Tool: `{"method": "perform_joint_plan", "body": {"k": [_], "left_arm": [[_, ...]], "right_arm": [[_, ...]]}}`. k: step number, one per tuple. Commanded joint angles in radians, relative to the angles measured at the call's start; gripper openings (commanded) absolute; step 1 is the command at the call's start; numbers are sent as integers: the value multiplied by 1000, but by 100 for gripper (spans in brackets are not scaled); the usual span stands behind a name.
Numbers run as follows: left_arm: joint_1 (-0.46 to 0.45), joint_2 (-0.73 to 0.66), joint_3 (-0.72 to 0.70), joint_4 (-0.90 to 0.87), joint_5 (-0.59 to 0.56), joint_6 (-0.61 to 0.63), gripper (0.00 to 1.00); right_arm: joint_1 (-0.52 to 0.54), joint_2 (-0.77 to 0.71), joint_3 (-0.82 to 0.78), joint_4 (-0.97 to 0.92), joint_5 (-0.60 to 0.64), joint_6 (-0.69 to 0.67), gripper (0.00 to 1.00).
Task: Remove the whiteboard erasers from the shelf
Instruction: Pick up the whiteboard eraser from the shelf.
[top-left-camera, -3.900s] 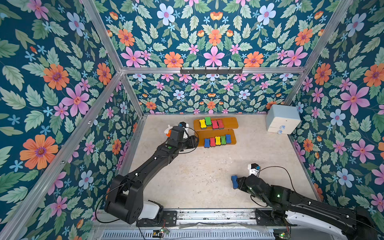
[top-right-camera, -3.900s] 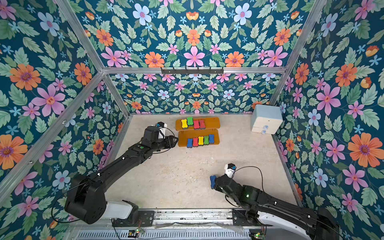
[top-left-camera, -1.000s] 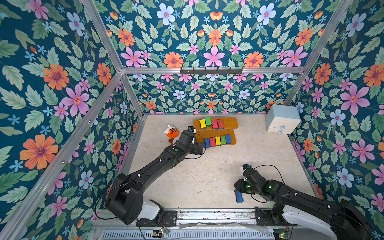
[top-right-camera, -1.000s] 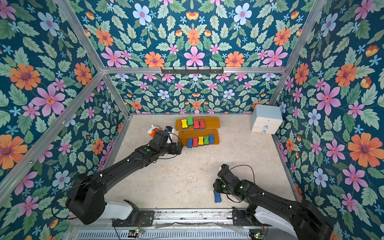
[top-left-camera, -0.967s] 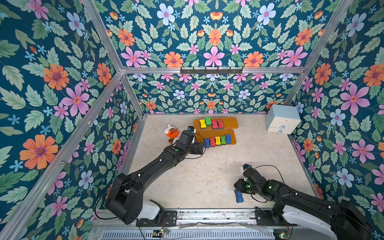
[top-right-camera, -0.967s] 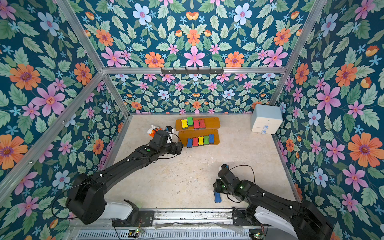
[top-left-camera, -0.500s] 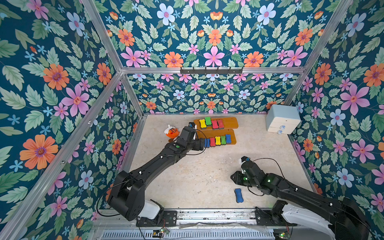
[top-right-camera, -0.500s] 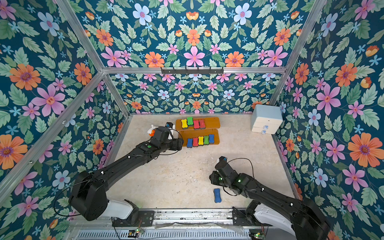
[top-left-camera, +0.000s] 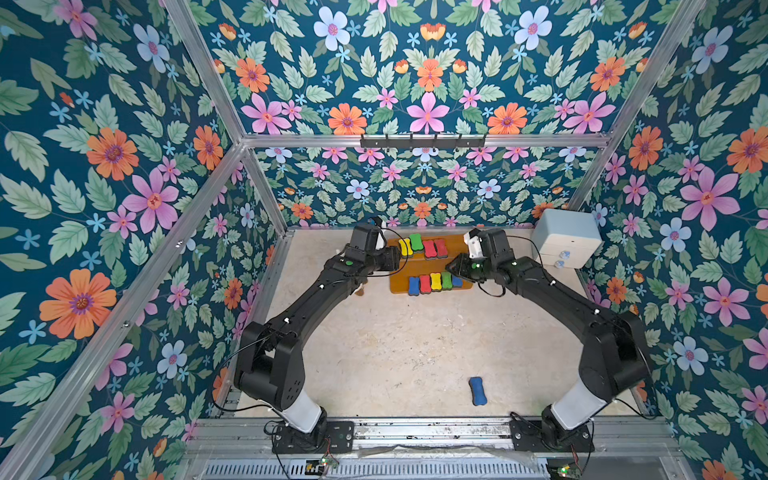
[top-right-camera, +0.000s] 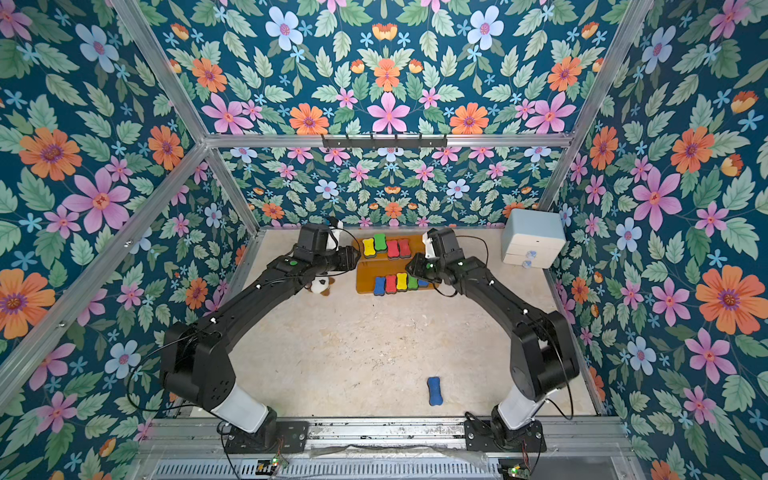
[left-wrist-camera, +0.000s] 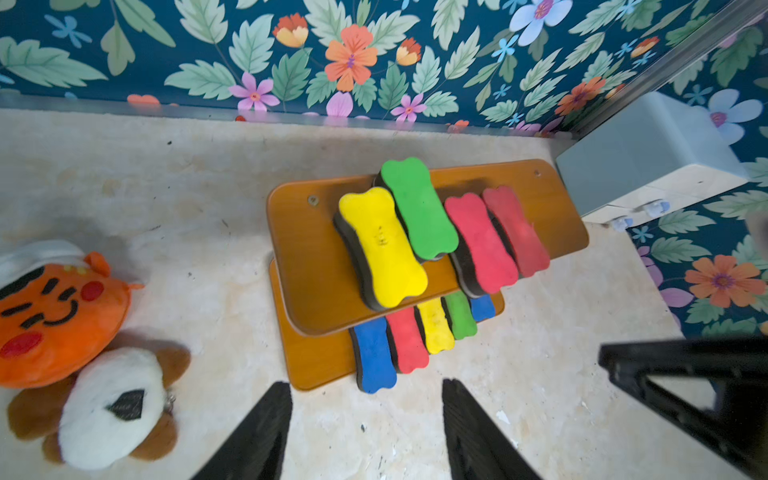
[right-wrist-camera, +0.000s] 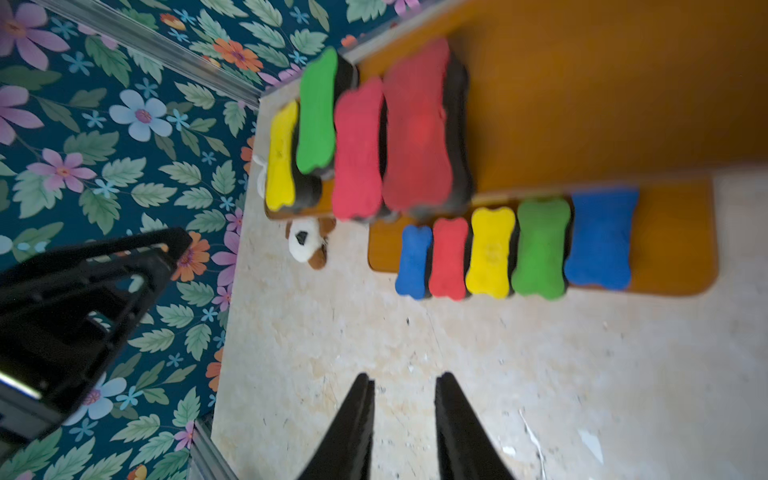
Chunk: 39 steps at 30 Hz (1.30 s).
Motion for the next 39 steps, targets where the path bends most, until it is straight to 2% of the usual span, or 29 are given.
{"method": "perform_joint_plan", "body": {"k": [1,7,14,39], "left_arm": [[13,16,28,-9,43,15,63],[40,42,50,-15,54,26,63],[53,57,47,-17,64,34,64],[55,67,36,-28,54,46,65]], "right_arm": [[-34,84,132,-80,-52,-69,32],[-70,220,328,-156,-5,-94,33],[-81,318,435,-179,-19,-95,35],[-71,371,444,-136,-81,-62,30]]}}
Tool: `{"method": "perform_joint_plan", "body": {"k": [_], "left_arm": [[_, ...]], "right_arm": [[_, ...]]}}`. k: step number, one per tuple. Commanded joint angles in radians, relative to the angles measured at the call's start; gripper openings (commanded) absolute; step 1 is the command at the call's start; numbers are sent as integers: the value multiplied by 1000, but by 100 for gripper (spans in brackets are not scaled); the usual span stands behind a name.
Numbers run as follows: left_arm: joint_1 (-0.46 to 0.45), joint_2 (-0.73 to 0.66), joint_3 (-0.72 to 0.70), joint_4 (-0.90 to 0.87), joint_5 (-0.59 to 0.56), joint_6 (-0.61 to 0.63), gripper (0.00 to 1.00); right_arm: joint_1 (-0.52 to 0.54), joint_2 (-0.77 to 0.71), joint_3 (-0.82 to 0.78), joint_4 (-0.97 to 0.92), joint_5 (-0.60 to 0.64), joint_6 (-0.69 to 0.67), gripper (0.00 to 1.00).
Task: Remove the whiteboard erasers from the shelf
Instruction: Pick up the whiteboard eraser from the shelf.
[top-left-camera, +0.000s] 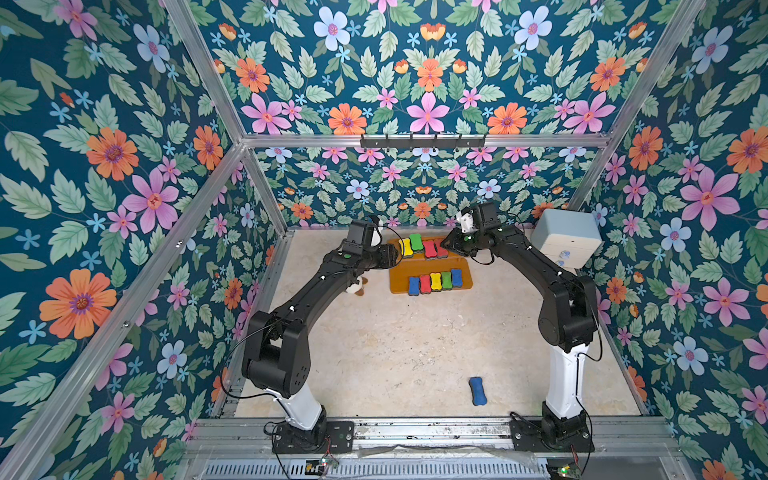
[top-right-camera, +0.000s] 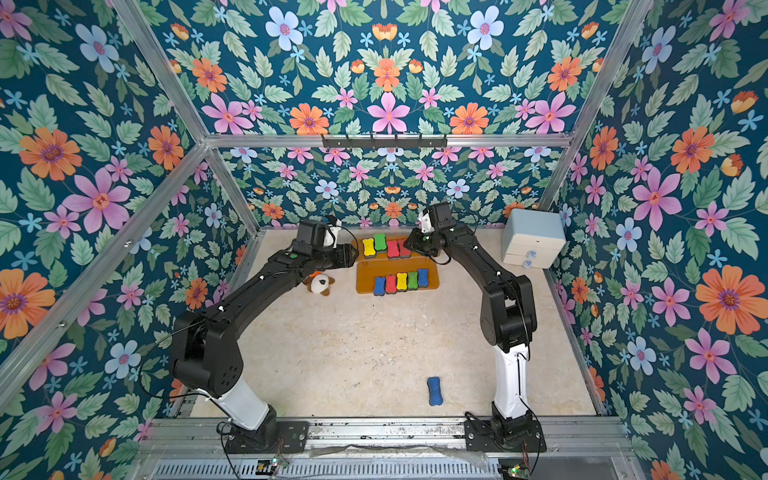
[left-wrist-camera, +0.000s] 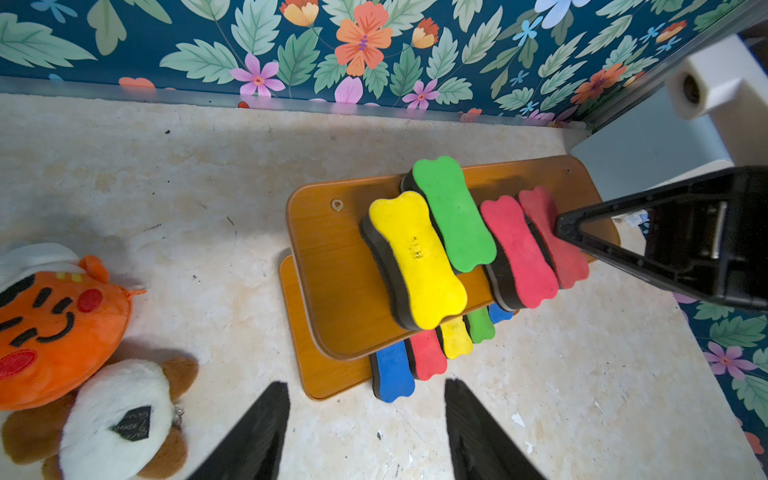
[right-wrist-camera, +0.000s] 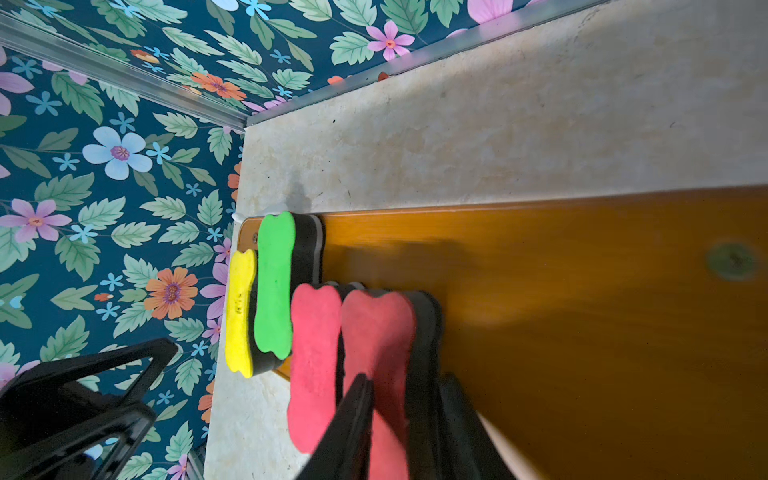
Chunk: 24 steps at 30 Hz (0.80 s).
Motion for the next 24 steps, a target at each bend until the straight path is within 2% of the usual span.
{"method": "perform_joint_plan", "body": {"k": [1,11,24], "left_arm": [[1,-1,1,-8,-4,16,65],[3,-4,-3,-14,-22,23,65],[3,-37,-14,-26,-41,-4,65]], "right_arm": [[3,6,-6,22,-11,5,30],[3,-2,-56,38,3,10,15],[4,-132,-217,159,87,83,0]]}}
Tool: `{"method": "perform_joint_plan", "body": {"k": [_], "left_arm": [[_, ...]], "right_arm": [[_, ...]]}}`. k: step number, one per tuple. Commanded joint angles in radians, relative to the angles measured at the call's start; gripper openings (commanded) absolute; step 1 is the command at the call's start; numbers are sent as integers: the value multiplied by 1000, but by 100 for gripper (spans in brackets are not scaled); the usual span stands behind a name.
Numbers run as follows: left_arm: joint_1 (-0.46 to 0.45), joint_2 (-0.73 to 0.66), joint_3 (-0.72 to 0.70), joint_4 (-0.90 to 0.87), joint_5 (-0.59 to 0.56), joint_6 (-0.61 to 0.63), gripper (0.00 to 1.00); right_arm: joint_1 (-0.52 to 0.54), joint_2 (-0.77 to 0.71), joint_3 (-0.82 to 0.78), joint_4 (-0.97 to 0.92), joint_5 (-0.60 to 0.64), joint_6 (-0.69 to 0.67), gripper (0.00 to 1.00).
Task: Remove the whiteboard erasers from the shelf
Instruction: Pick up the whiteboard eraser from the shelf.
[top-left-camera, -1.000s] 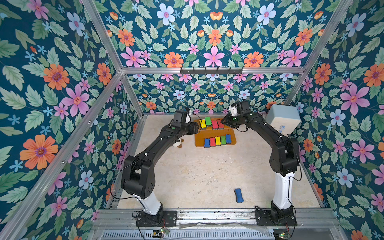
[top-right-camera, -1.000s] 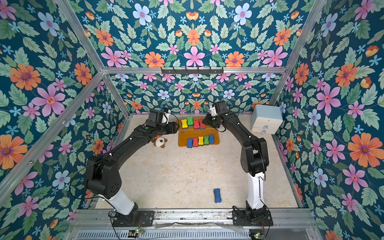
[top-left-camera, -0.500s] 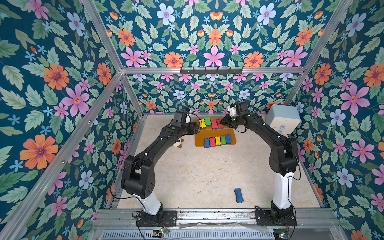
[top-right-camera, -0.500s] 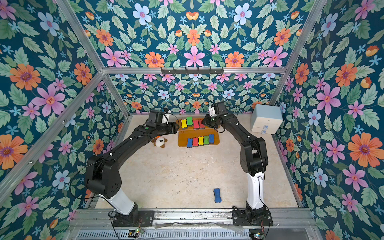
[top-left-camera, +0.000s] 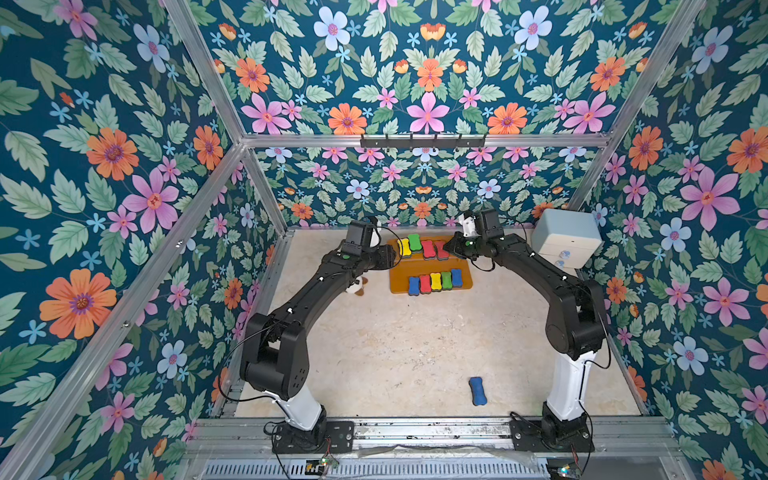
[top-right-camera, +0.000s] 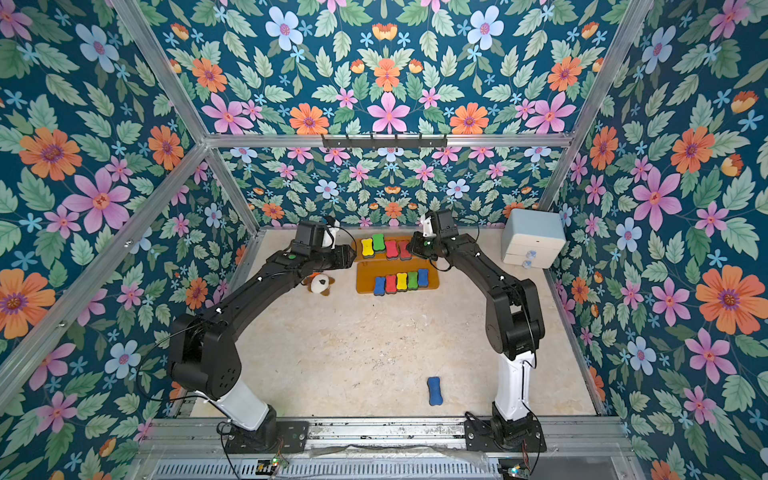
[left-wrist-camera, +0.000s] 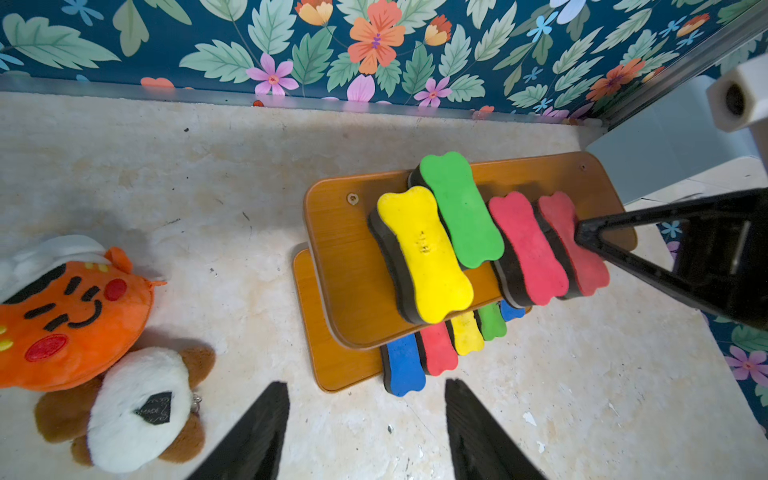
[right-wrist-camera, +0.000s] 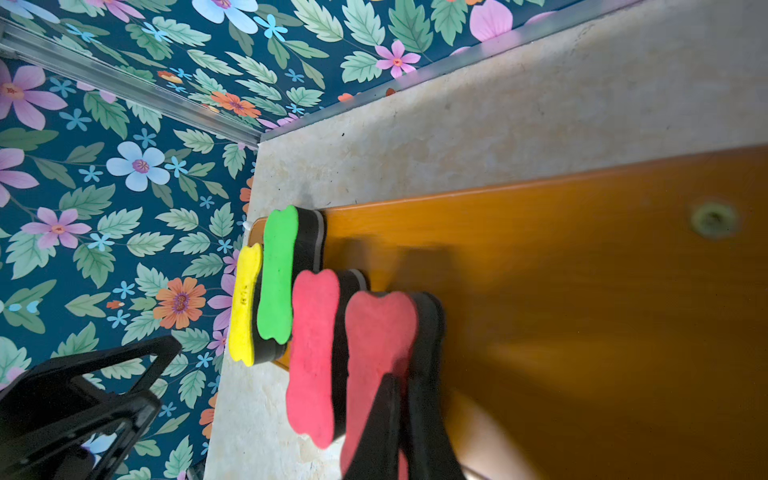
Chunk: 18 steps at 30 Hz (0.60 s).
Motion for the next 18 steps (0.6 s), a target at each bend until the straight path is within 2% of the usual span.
{"method": "perform_joint_plan", "body": {"k": [1,4,9,18], "left_arm": [[2,-19,-5,-14,-15,-9,65],[2,-46,-27,-24,-22,-16,65],[2,-132,-102,-21,-51,-18,66],[1,-243,-204,-16,-23,-21,67]], "right_arm": [[1,-40,-30,7,53,38,0],[6,-101,-83,30,87,55,0],[43,-251,-267,98,170,106,0],[223,-590,-681,178,339,255,0]]}}
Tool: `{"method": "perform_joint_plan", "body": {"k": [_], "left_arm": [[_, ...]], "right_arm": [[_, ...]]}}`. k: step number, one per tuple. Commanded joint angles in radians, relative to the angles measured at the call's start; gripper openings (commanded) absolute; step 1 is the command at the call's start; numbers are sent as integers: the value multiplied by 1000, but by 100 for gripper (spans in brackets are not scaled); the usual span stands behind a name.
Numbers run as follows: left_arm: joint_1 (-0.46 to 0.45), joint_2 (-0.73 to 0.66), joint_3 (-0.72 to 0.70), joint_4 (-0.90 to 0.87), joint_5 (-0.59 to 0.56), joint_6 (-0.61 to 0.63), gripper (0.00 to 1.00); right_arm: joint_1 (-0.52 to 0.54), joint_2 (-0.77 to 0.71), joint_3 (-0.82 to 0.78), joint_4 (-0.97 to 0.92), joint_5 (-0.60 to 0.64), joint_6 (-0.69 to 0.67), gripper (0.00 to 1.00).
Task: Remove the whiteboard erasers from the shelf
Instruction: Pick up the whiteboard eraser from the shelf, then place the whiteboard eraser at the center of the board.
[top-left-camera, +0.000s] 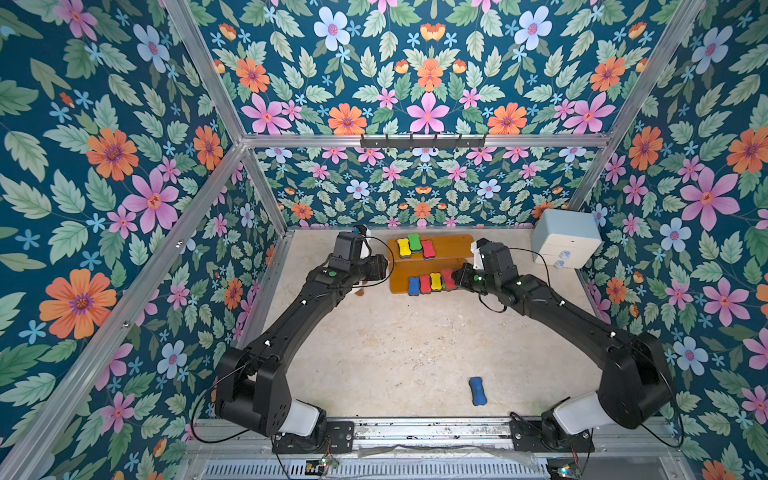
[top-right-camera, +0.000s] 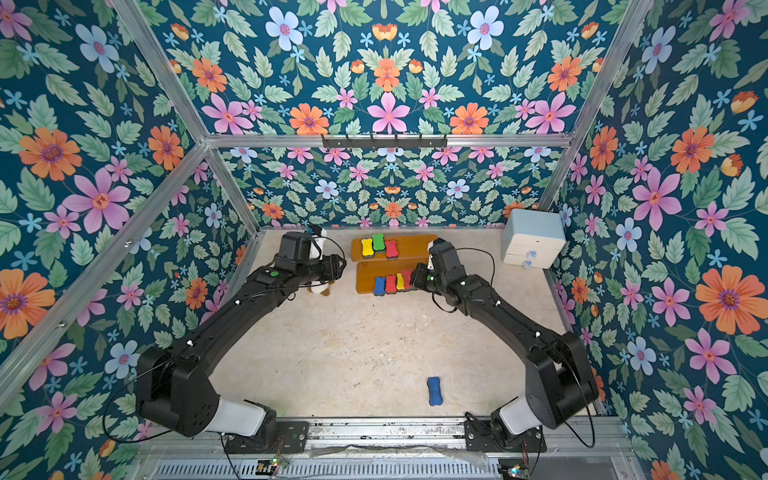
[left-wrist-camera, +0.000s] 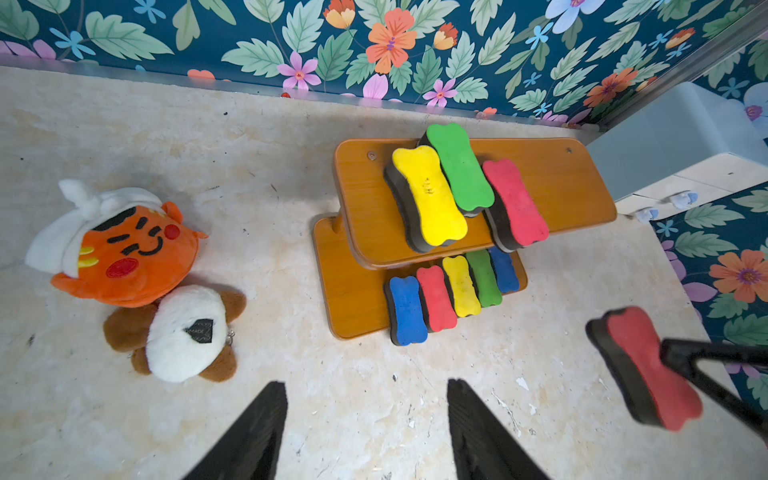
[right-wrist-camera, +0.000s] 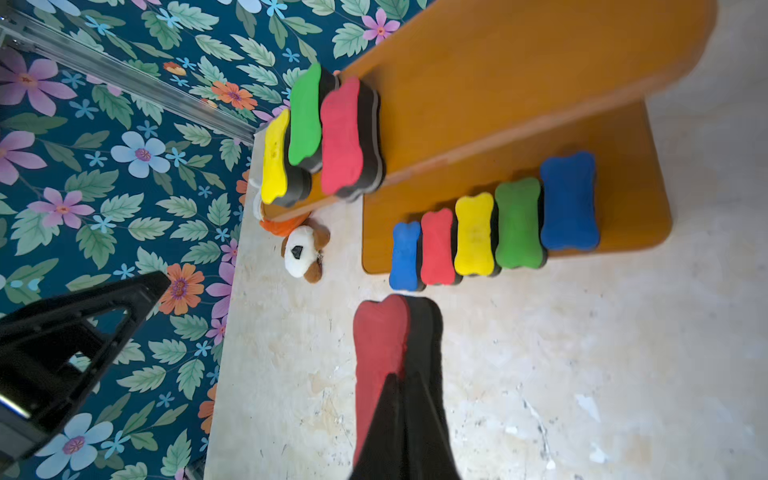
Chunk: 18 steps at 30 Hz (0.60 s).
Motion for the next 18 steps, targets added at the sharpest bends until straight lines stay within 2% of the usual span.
{"method": "perform_joint_plan", "body": {"k": [1,10,18], "left_arm": [[0,-23,-27,6,15,-10,67],[-1,-47,-103,54,38,-46,67],[0,-51,-143,53,35,-64,68]], "right_arm": [[62,-92,-119,42,112,102,0],[239,-242,-352,47,230,263,0],[268,-250,-441,97,223,305,0]]}}
